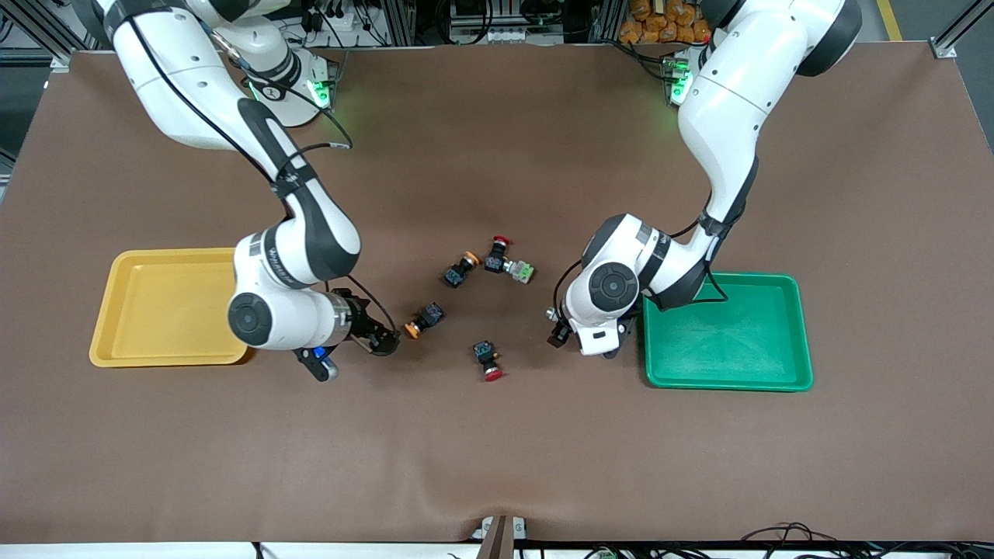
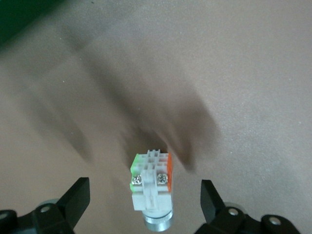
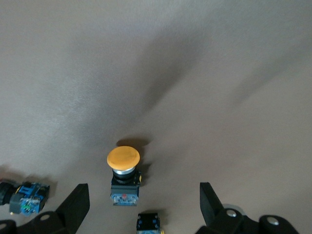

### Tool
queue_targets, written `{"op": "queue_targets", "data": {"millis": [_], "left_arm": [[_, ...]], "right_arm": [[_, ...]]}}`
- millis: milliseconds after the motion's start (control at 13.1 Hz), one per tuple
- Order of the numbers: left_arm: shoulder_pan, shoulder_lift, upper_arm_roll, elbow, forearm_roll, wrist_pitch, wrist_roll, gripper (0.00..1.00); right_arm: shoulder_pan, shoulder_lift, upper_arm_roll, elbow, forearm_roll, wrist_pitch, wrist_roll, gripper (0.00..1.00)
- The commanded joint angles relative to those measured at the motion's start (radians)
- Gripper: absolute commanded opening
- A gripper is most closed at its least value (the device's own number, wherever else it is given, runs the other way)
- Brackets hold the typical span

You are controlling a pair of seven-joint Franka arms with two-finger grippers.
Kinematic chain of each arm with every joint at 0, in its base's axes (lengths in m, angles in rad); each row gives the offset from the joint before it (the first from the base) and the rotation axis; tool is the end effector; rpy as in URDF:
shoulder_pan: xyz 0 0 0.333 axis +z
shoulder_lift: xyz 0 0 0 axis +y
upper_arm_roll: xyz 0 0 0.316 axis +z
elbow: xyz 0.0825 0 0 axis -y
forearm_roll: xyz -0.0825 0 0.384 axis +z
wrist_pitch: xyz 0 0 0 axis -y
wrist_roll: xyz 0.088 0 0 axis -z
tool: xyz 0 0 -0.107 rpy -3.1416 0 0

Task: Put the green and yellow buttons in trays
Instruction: 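Grasp the yellow-capped button with the right gripper and lift it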

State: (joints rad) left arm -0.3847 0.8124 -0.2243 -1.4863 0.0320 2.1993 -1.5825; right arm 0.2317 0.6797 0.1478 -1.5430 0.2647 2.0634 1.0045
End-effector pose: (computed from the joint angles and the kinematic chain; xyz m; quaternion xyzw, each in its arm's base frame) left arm 0.5946 -0.3823 0.1920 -0.8711 -0.4845 0.0804 0.0036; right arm 0.6411 0.2551 0.2467 -0.9077 0.3810 0.1601 0.0727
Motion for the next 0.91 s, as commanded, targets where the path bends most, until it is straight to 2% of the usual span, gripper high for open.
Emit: {"op": "queue_targets", "data": {"millis": [0, 152, 305, 457, 686, 762, 839], "left_arm": [[-0.020, 0.024, 0.016, 0.026, 0.034, 0.003, -0.039, 1.00], [-0.022, 0.027, 0.016, 0.026, 0.034, 0.003, -0.054, 0.86], [-0.026, 0.033, 0.017, 0.026, 0.034, 0.003, -0.057, 0.77], [-0.026, 0.033, 0.017, 0.026, 0.040, 0.003, -0.057, 0.61], [-0.028, 0.034, 0.017, 0.026, 0.042, 0.003, -0.056, 0.50], [-0.028, 0.033, 0.017, 0.026, 0.042, 0.003, -0.048, 0.50], [-0.028, 0.034, 0.017, 0.026, 0.046, 0.003, -0.047, 0.50]], "right_arm": [[0.006, -0.011, 0.002, -0.046, 0.011, 0.065, 0.046, 1.00], [0.035, 0.004, 0.002, -0.061, 0.010, 0.110, 0.092, 1.00], [0.044, 0.009, 0.006, -0.077, 0.011, 0.180, 0.130, 1.00], [0.064, 0.026, 0.024, -0.081, 0.001, 0.225, 0.174, 1.00], [0.078, 0.043, 0.027, -0.101, 0.001, 0.271, 0.175, 1.00], [0.087, 0.047, 0.027, -0.107, 0.001, 0.290, 0.174, 0.95], [0.092, 0.049, 0.027, -0.120, -0.002, 0.302, 0.171, 0.83]]}}
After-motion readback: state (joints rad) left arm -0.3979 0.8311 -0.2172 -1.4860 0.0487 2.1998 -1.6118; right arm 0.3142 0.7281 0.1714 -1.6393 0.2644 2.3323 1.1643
